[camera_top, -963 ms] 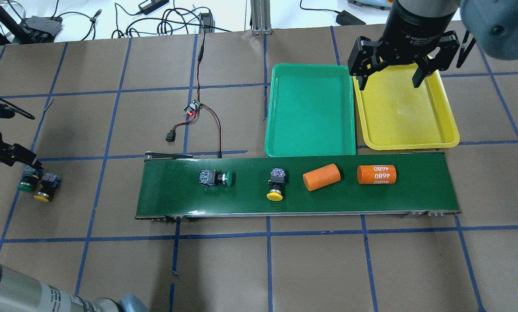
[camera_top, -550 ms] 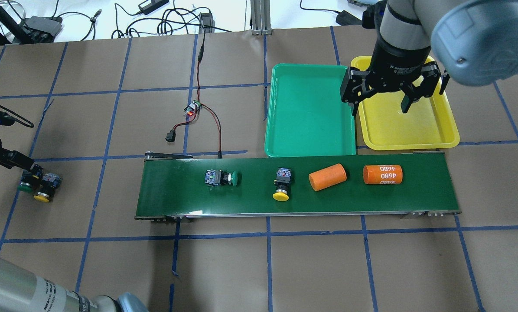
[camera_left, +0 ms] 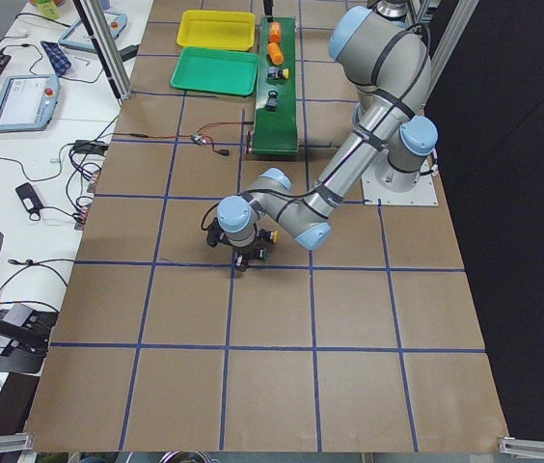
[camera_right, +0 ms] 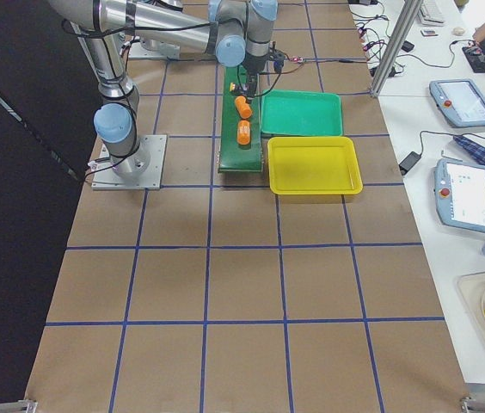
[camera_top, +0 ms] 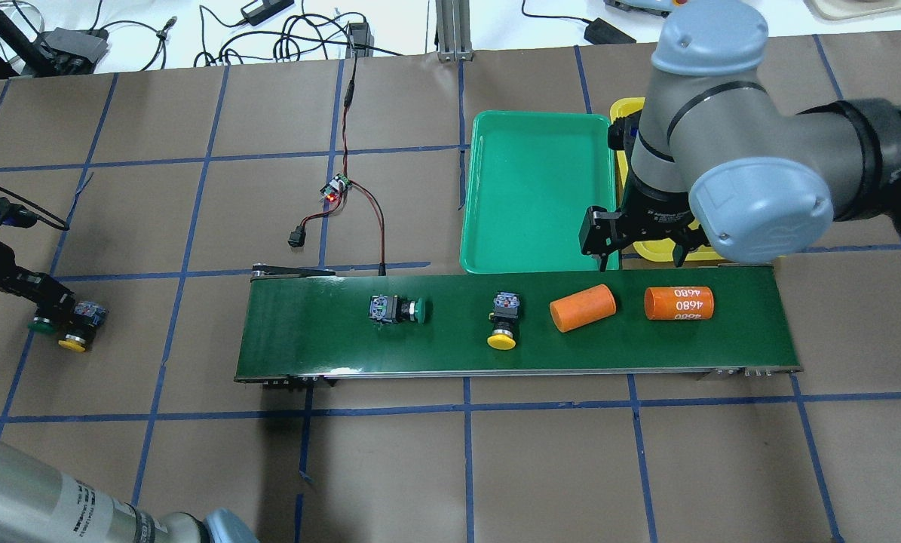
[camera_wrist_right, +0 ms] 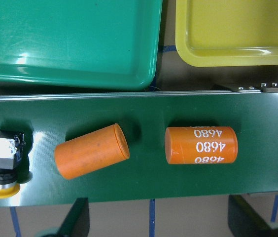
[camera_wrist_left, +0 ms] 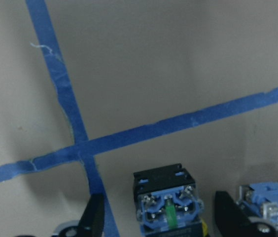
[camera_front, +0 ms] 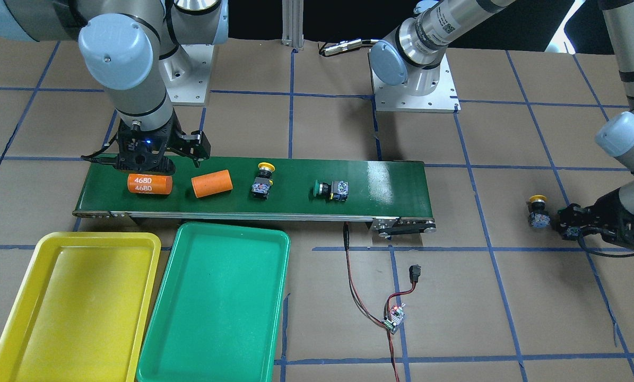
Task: Sort buttons by color to trays
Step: 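Grasp another button with the left gripper while the right gripper lowers to the belt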
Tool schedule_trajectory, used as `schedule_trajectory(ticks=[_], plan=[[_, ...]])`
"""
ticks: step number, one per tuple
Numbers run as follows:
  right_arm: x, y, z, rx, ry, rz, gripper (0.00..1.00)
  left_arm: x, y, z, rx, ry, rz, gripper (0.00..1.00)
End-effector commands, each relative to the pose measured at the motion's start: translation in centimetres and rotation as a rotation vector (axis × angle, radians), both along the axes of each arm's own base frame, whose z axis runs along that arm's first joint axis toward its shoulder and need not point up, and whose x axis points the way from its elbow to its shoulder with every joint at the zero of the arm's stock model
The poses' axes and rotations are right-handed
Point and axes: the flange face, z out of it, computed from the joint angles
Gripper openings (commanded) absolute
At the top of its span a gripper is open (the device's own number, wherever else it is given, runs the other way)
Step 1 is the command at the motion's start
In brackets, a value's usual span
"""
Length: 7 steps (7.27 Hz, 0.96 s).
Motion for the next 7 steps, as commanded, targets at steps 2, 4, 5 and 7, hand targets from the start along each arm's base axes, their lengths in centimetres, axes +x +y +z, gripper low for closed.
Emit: schedule_trajectory(ticks=[2, 4, 5, 7], plan=[[0.2, 1.4, -3.0, -0.006, -0.013, 0.016, 1.00, -4.1, 0.0, 6.5, 0.004, -0.006, 0.041, 0.00], [1.8, 2.3, -4.5, -0.087, -0.019, 0.064, 1.00, -15.6, -1.6, 11.7, 0.037, 0.000, 0.070, 0.00], [2.1, 2.8, -4.8, -0.094, -0.026, 0.072, 1.00, -22.8, -1.5, 12.5, 0.047, 0.058, 0.112, 0.00], [2.1, 2.7, -4.8, -0.094, -0.025, 0.077, 1.00, -33.7, 0.8, 11.3, 0.077, 0.047, 0.199, 0.00]])
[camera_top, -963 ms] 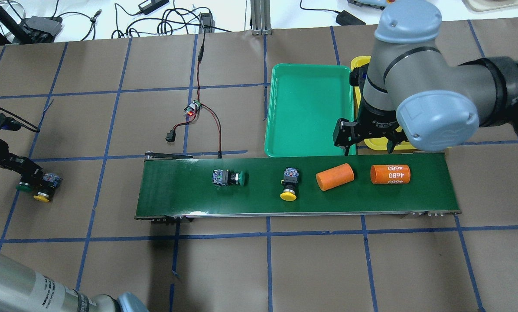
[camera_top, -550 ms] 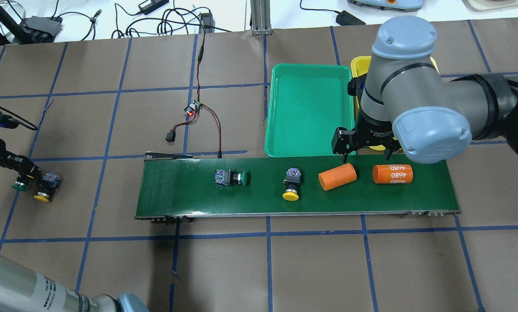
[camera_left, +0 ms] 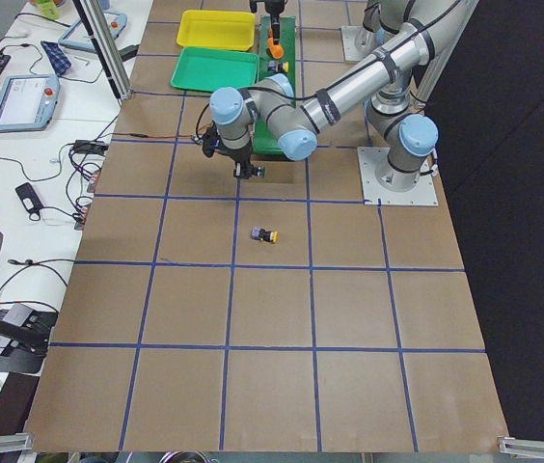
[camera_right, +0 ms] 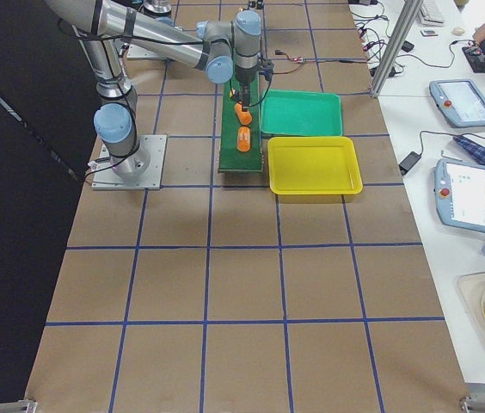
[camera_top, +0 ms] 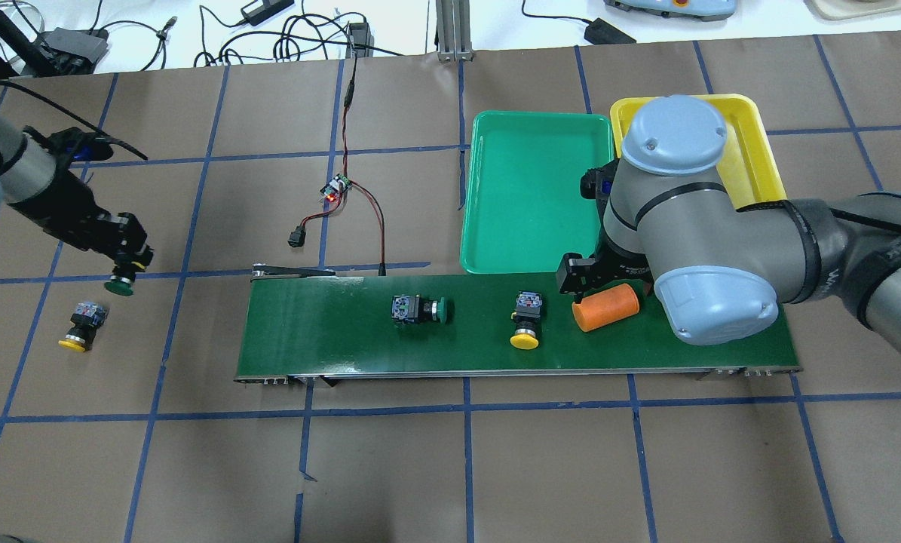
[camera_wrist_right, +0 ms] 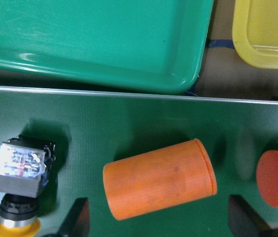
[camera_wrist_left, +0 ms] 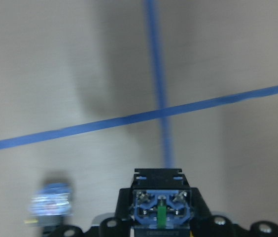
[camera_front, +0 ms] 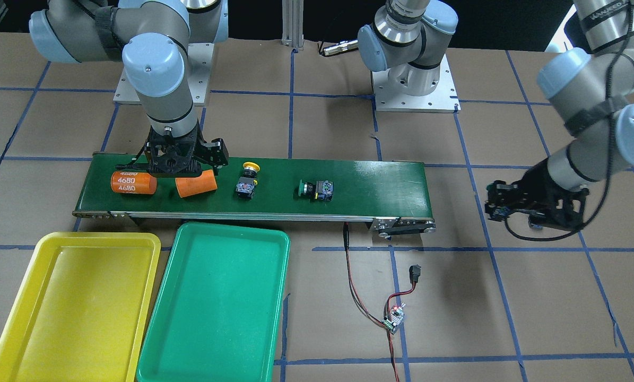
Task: Sort buttons by color to trays
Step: 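Place the button on the belt with the left gripper while right descends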
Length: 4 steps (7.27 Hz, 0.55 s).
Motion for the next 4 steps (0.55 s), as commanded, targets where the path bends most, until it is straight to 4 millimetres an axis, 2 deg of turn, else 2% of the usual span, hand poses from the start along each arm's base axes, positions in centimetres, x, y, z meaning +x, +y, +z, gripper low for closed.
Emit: schedule_trajectory(ticks=[1, 2, 3, 4], plan=[[0.1, 0.0, 0.0, -0.004, -0.002, 0.004, 1.00, -11.5, 2.3, -0.6, -0.008, -0.029, 0.091, 0.00], [0.1, 0.1, -0.1, -0.002, -0.001, 0.004, 1.00, -16.0, 3.4, -0.8, -0.015, -0.045, 0.129, 0.00], [0.1, 0.1, -0.1, -0.002, -0.001, 0.004, 1.00, -19.5, 4.0, -2.1, -0.033, -0.055, 0.117, 0.00], [0.1, 0.1, 0.0, -0.004, -0.002, 0.003, 1.00, -21.3, 4.6, -3.7, -0.044, -0.059, 0.122, 0.00]])
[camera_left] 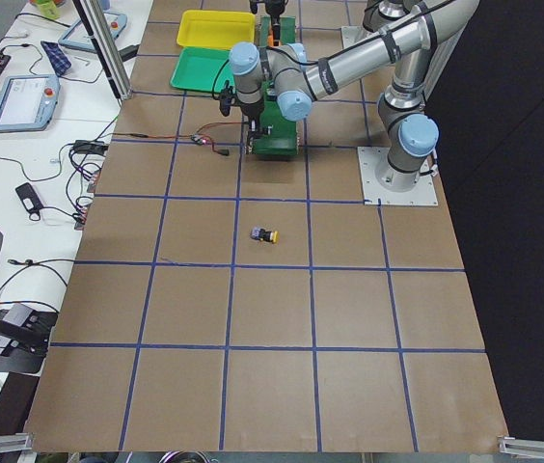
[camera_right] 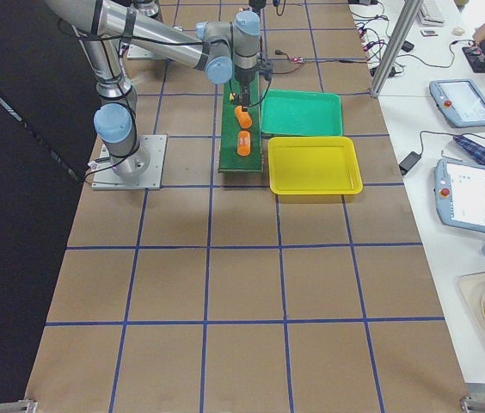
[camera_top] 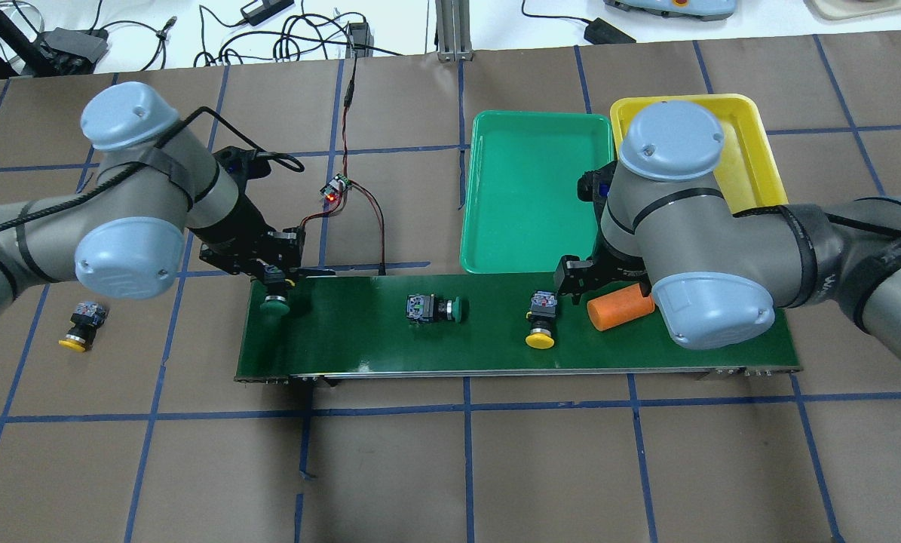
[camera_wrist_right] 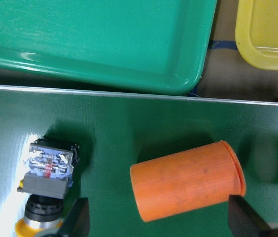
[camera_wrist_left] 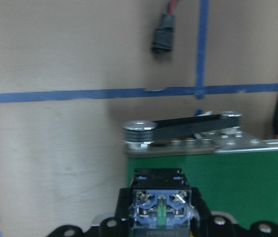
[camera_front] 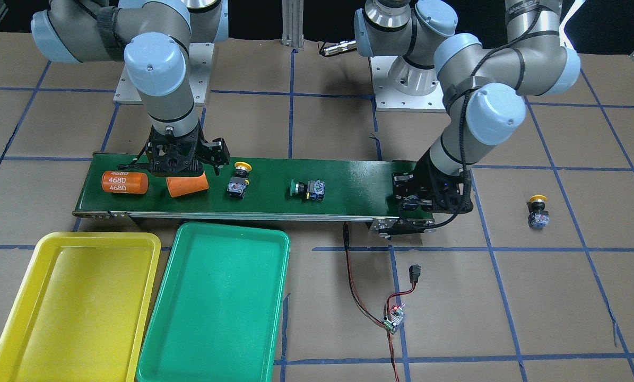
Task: Sort buttons by color to trays
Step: 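Place the button on the belt with the left gripper while right descends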
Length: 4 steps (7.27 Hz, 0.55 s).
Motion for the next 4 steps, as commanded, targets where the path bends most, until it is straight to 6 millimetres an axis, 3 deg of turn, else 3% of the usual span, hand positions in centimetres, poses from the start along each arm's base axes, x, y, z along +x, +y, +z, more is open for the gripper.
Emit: schedule_trajectory(ticks=[1, 2, 3, 4], plan=[[0.0, 0.0, 0.0, 0.001, 0.000, -0.001, 1.00, -3.3, 1.6, -2.5, -0.003, -0.006, 0.045, 0.31], [0.0, 0.0, -0.2, 0.003, 0.003, 0.000, 1.00, -3.5, 2.3, -3.1, 0.010, -0.003, 0.027, 0.99], [0.0, -0.1, -0.2, 0.003, 0.003, 0.000, 1.00, -2.9, 1.8, -2.3, -0.007, -0.005, 0.038, 1.00], [0.0, -0.1, -0.1, 0.002, 0.003, 0.000, 1.00, -1.0, 1.4, -1.0, -0.035, -0.014, -0.018, 1.00]])
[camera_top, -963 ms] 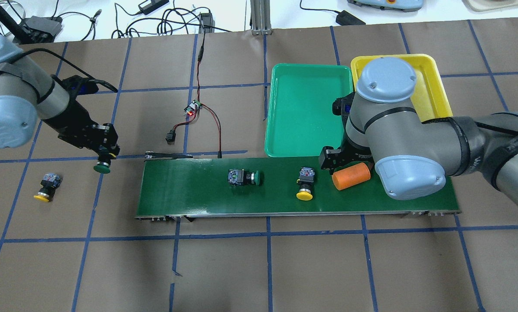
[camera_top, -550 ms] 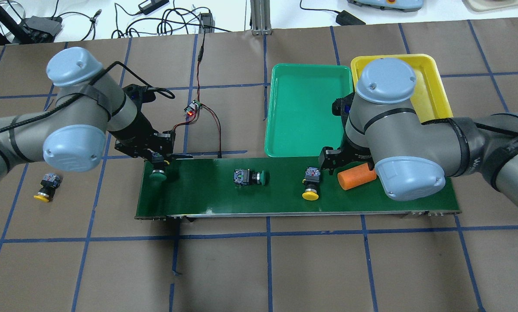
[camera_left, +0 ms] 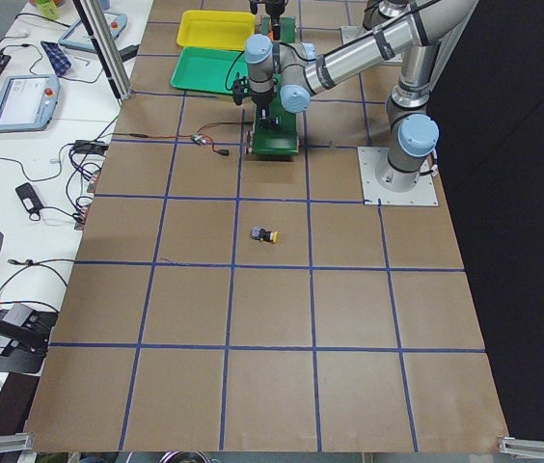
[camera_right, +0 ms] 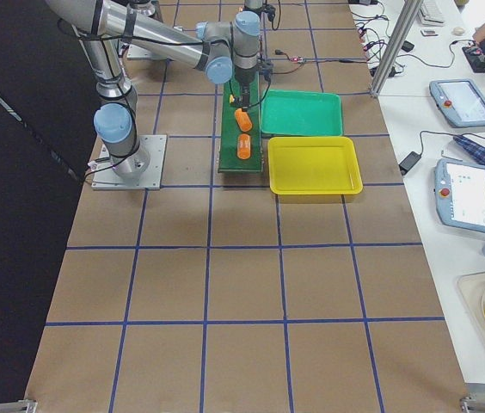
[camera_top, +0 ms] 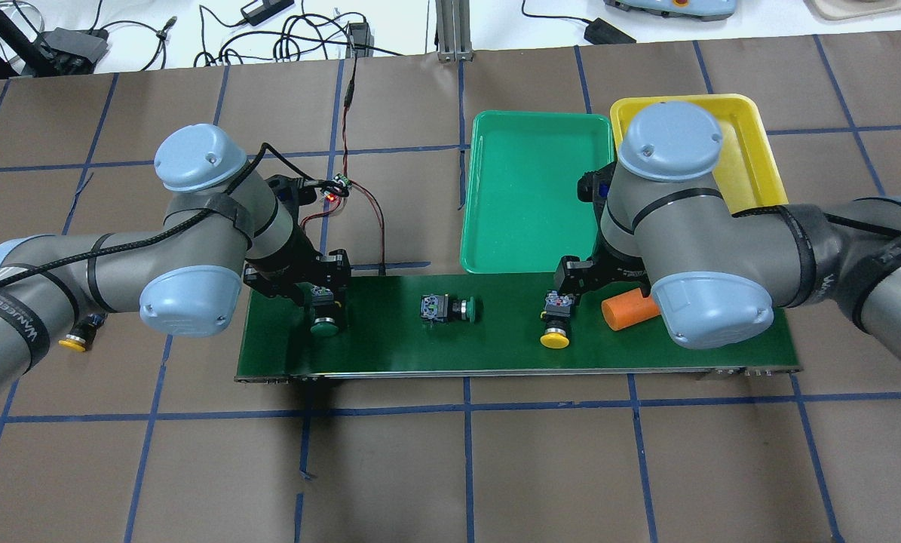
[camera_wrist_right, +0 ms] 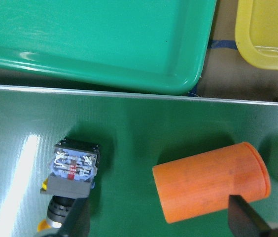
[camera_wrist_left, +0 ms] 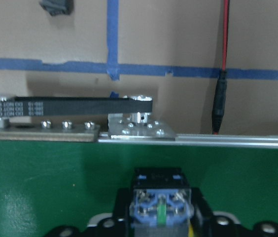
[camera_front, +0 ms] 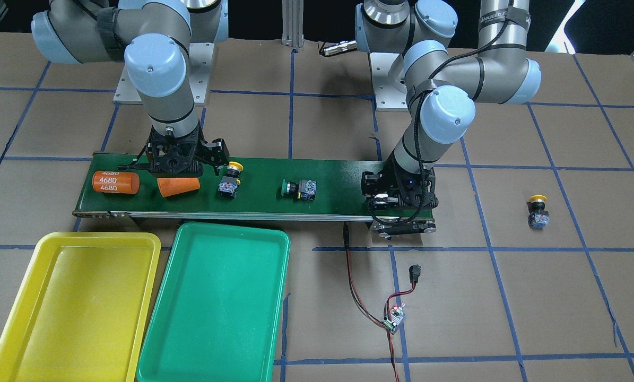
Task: Sort buttons by color to trays
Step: 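Grasp a yellow-ringed button on the belt with the right gripper while left withdraws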
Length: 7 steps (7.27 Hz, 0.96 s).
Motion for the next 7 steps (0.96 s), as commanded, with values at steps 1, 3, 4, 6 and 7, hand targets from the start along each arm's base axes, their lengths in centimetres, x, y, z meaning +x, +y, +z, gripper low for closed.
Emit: schedule_trajectory(ticks=[1, 3, 4, 6, 7], plan=[[0.0, 0.0, 0.0, -0.001, 0.002, 0.002, 1.00, 7.0, -1.4, 1.8, -0.050, -0.025, -0.120, 1.00], [0.0, -0.1, -0.2, 0.002, -0.001, -0.003, 1.00, 22.2, -1.6, 0.4, -0.046, -0.007, -0.160, 1.00], [0.0, -0.2, -0.3, -0.001, -0.002, -0.012, 1.00, 26.5, -1.0, 0.0, -0.053, -0.005, -0.181, 1.00], [0.0, -0.2, -0.8, 0.000, 0.001, -0.064, 1.00, 30.9, -0.1, -1.5, -0.047, 0.013, -0.228, 1.00], [0.0, -0.2, -0.9, -0.001, 0.001, -0.096, 1.00, 33.0, -0.3, -2.1, -0.064, 0.005, -0.275, 1.00]])
